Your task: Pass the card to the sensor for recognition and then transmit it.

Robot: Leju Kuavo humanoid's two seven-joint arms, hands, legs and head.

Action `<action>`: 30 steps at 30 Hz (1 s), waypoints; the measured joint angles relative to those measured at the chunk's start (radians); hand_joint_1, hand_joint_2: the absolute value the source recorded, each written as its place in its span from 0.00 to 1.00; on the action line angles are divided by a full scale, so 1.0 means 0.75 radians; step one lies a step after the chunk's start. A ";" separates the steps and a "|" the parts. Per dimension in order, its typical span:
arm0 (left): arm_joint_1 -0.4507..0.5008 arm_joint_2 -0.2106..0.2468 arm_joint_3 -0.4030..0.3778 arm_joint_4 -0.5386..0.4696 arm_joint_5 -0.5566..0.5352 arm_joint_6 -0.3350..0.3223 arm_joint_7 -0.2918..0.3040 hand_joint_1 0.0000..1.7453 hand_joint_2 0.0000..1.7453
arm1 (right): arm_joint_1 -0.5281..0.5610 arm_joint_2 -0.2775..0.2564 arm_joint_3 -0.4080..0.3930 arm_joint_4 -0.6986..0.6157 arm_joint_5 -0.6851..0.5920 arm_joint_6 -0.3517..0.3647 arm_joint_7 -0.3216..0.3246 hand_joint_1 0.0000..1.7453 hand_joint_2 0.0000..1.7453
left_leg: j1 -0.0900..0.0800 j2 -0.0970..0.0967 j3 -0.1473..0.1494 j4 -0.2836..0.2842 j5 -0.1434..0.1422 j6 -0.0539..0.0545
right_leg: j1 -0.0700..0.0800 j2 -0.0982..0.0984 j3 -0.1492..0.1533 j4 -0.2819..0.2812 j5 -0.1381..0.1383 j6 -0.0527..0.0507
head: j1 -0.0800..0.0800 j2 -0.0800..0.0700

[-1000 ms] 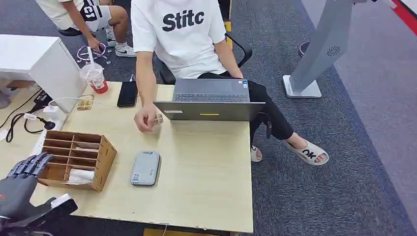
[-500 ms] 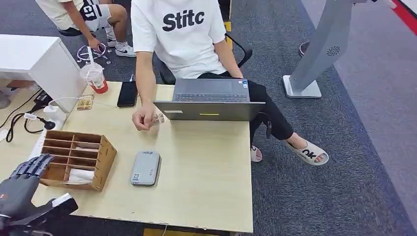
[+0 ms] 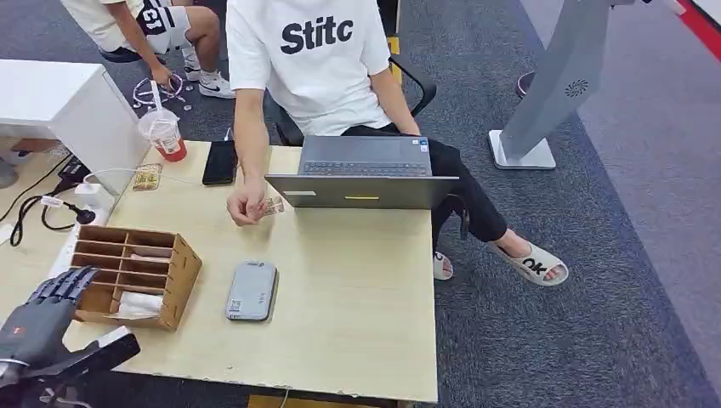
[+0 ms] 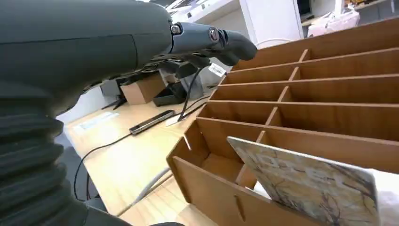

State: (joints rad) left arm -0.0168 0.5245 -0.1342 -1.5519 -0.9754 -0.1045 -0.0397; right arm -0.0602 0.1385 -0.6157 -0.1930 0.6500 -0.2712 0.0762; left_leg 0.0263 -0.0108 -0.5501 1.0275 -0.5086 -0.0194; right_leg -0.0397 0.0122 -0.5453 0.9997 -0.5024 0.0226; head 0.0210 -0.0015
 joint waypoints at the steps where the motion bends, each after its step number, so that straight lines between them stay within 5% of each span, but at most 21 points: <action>1: -0.007 -0.002 -0.005 0.006 -0.002 0.001 0.000 0.01 1.00 | 0.000 0.000 0.000 0.000 0.001 0.001 0.002 0.00 1.00 | 0.000 0.000 0.000 0.000 0.000 0.000 | 0.000 0.000 0.000 0.000 0.000 0.000 | 0.001 0.000; 21: -0.132 -0.042 -0.129 0.090 0.052 -0.001 -0.051 0.13 1.00 | -0.003 0.000 0.000 0.000 0.048 0.000 0.004 0.00 1.00 | 0.000 0.000 0.000 0.000 0.000 0.000 | 0.000 0.001 0.000 0.000 0.000 0.000 | 0.000 0.000; 23: -0.133 -0.042 -0.133 0.090 0.054 -0.002 -0.051 0.32 1.00 | -0.004 0.000 0.000 0.000 0.048 0.000 0.004 0.00 1.00 | 0.000 0.000 0.000 0.000 0.000 0.000 | 0.000 0.001 0.000 0.000 0.000 0.000 | 0.001 0.000; 25: -0.134 -0.042 -0.139 0.090 0.062 -0.005 -0.051 0.92 1.00 | -0.004 0.000 0.000 0.000 0.049 0.000 0.004 0.00 1.00 | 0.000 0.000 0.000 0.000 0.000 0.000 | 0.000 0.001 0.000 0.000 0.000 0.000 | 0.001 0.000; 30: -0.123 0.002 -0.154 0.072 0.212 -0.095 -0.071 1.00 1.00 | -0.003 0.000 0.000 0.000 0.069 0.004 0.002 0.00 1.00 | 0.000 0.001 0.000 0.000 0.000 0.000 | 0.000 0.001 0.000 0.000 0.000 0.000 | 0.000 0.000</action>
State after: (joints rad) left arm -0.1088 0.5261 -0.2495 -1.4977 -0.8166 -0.1759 -0.0931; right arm -0.0624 0.1385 -0.6157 -0.1930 0.7015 -0.2686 0.0778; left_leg 0.0264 -0.0103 -0.5501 1.0277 -0.5086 -0.0194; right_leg -0.0396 0.0130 -0.5452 1.0000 -0.5022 0.0225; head 0.0210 -0.0011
